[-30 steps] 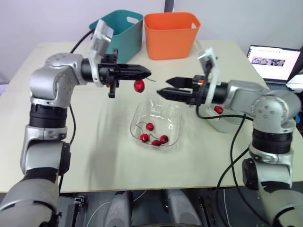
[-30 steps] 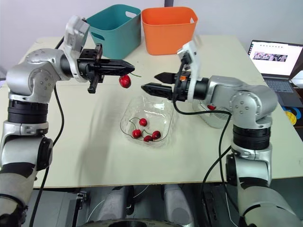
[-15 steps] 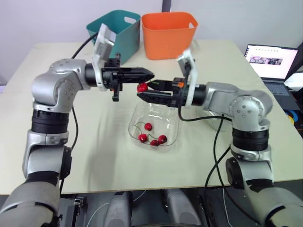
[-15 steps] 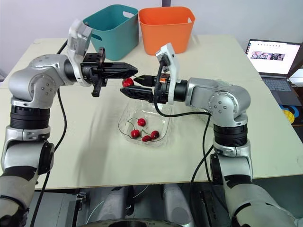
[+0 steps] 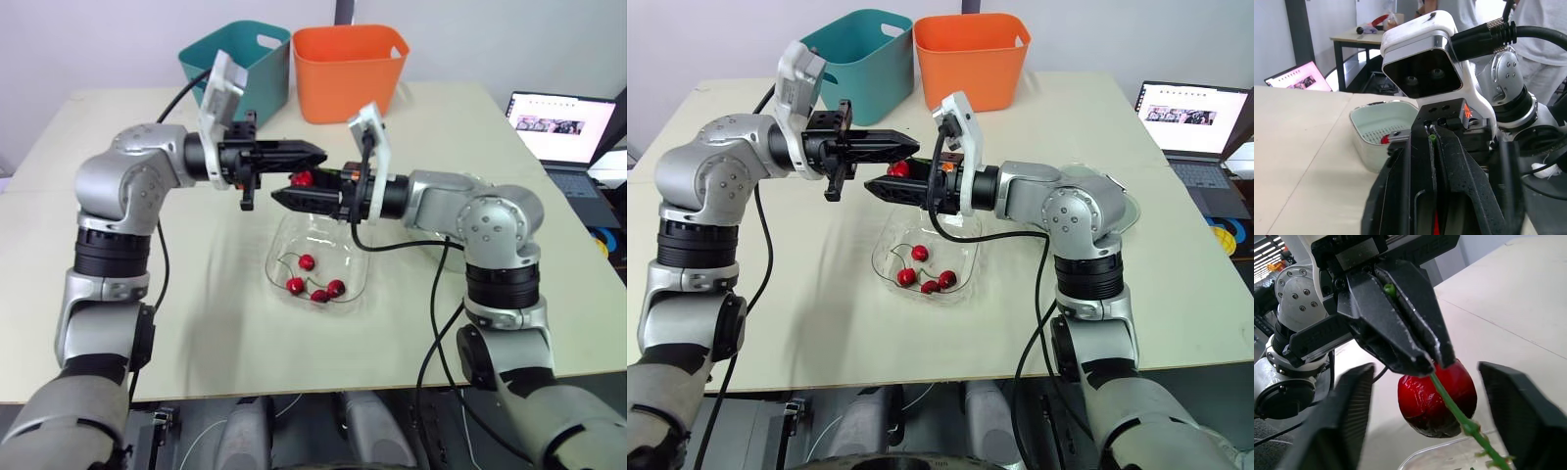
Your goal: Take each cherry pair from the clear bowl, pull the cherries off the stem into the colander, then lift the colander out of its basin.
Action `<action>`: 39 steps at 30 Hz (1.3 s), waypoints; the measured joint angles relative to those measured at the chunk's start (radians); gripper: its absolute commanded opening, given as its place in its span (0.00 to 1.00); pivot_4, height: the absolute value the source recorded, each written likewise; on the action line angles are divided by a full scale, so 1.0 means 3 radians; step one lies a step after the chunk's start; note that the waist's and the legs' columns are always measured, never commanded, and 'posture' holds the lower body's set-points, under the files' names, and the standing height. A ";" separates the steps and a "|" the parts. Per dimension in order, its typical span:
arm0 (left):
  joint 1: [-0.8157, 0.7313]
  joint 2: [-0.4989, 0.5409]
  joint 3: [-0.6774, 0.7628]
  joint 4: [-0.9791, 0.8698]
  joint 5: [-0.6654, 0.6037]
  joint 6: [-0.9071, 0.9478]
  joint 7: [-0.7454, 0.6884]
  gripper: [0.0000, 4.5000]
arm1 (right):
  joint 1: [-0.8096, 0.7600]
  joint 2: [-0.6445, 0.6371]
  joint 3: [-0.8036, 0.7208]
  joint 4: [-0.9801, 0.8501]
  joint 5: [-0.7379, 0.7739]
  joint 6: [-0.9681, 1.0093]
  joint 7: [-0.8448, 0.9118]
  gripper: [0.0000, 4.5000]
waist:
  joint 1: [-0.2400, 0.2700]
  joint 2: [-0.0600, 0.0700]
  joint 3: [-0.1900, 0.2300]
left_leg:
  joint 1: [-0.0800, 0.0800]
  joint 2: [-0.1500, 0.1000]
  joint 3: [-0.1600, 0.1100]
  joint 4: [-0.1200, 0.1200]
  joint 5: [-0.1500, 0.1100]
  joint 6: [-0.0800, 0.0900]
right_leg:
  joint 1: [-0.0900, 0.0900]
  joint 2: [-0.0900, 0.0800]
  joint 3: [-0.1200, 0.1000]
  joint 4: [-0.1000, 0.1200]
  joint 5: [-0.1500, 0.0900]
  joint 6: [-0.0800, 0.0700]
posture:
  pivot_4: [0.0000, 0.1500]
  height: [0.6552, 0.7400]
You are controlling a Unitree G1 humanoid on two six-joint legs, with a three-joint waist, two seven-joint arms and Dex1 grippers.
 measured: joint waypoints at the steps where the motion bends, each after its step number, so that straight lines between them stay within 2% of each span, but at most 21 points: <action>1: 0.0000 0.0000 0.0000 0.0000 0.0000 0.0000 0.0000 0.00 | 0.0000 0.0002 0.0000 0.0000 0.0000 0.0000 -0.0003 0.46 | 0.0000 0.0000 0.0000 | 0.0000 0.0000 0.0000 0.0000 0.0000 0.0000 | 0.0000 0.0000 0.0000 0.0000 0.0000 0.0000 | 1.00 1.00; 2: 0.0000 0.0000 0.0000 0.0000 0.0000 0.0000 -0.0001 0.00 | 0.0000 0.0002 0.0000 0.0000 0.0000 0.0000 -0.0007 0.39 | 0.0000 0.0000 0.0000 | 0.0000 0.0000 0.0000 0.0000 0.0000 0.0000 | 0.0000 0.0000 0.0000 0.0000 0.0000 0.0000 | 1.00 1.00; 16: -0.0001 0.0000 0.0000 0.0078 0.0012 -0.0020 -0.0008 0.00 | 0.0068 -0.0026 0.0050 -0.0047 0.0000 0.0000 -0.0007 0.39 | 0.0000 0.0000 0.0000 | 0.0000 0.0000 0.0000 0.0000 0.0000 0.0000 | 0.0000 0.0000 0.0000 0.0000 0.0000 0.0000 | 1.00 1.00; 35: -0.0179 -0.0013 -0.0013 0.0334 0.0022 -0.0185 -0.0015 0.00 | 0.0461 -0.0091 0.0117 -0.0409 0.0061 0.0219 -0.0134 0.39 | 0.0000 0.0000 0.0000 | 0.0000 0.0000 0.0000 -0.0001 0.0000 0.0000 | 0.0000 0.0000 0.0000 -0.0001 0.0000 0.0000 | 1.00 1.00; 39: -0.0180 -0.0002 -0.0020 0.0430 0.0095 -0.0308 -0.0026 0.00 | 0.0526 -0.0386 -0.0089 -0.0464 0.0066 0.0221 -0.0168 0.39 | 0.0021 0.0000 0.0000 | -0.0002 -0.0002 0.0000 0.0001 0.0000 0.0000 | 0.0001 -0.0002 0.0000 -0.0003 0.0000 0.0000 | 1.00 1.00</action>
